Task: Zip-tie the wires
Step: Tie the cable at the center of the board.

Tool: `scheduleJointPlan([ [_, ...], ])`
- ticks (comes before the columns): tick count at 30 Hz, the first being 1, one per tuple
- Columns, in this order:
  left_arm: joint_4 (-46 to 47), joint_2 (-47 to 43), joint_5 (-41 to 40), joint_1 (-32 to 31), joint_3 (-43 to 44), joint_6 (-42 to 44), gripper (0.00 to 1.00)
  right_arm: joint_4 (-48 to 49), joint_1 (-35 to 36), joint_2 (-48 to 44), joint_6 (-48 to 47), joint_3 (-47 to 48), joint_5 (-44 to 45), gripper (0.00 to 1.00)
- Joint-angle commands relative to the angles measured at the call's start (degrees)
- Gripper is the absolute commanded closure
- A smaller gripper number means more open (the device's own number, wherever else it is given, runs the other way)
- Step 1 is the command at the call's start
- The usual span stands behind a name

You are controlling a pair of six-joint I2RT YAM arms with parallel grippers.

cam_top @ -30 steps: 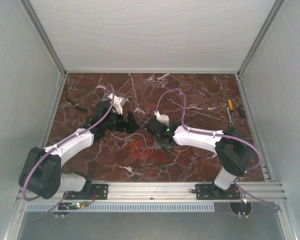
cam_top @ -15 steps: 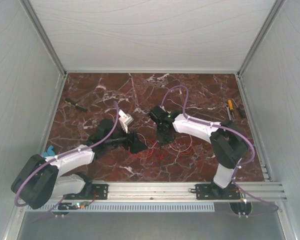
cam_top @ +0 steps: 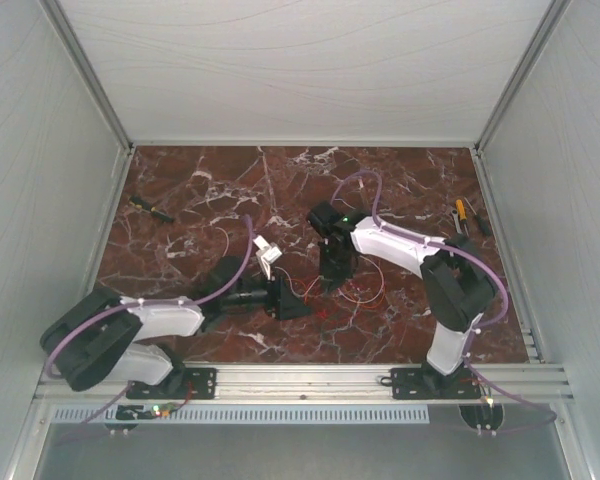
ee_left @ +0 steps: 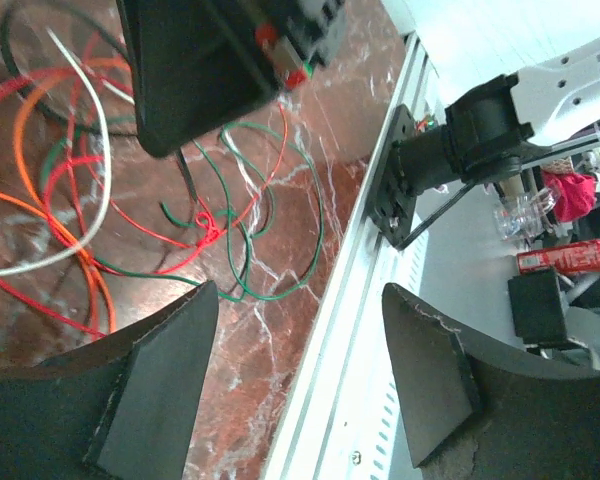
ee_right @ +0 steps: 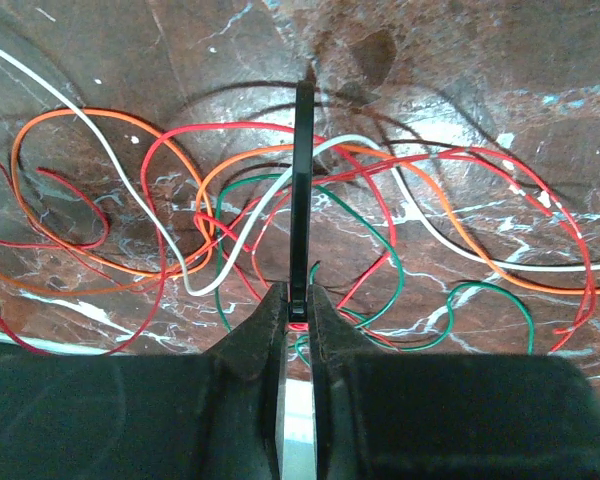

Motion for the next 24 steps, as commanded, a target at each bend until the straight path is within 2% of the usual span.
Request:
scheduleJointPlan([
  [1, 9.59, 5.62, -5.15, -4.66, 1.22, -7.79, 0.34, -1.98, -1.69, 1.38, -2.76, 0.66, -4.35, 1.00],
  [6, 14.48, 11.33, -13.61, -7.68, 1.02, -12.25, 0.36, -0.95, -3.95, 2.18, -4.28, 0.57, -7.82, 1.00],
  [15, 14.34, 12.47, -17.74, -8.55, 1.37, -5.60, 0.37, 5.13, -5.95, 1.08, -12.37, -1.52, -16.40, 1.00],
  [19, 14.91, 12.30, -16.31, -8.56, 0.99, -1.29, 0.37, 7.17, -7.09, -1.06, -14.19, -3.74, -17.24, 1.00],
  [24, 20.66, 16.21, -12.78, -8.57, 0.54, 0.19, 0.38, 7.99, -8.73, -2.08, -14.96, -5.26, -18.74, 1.00],
])
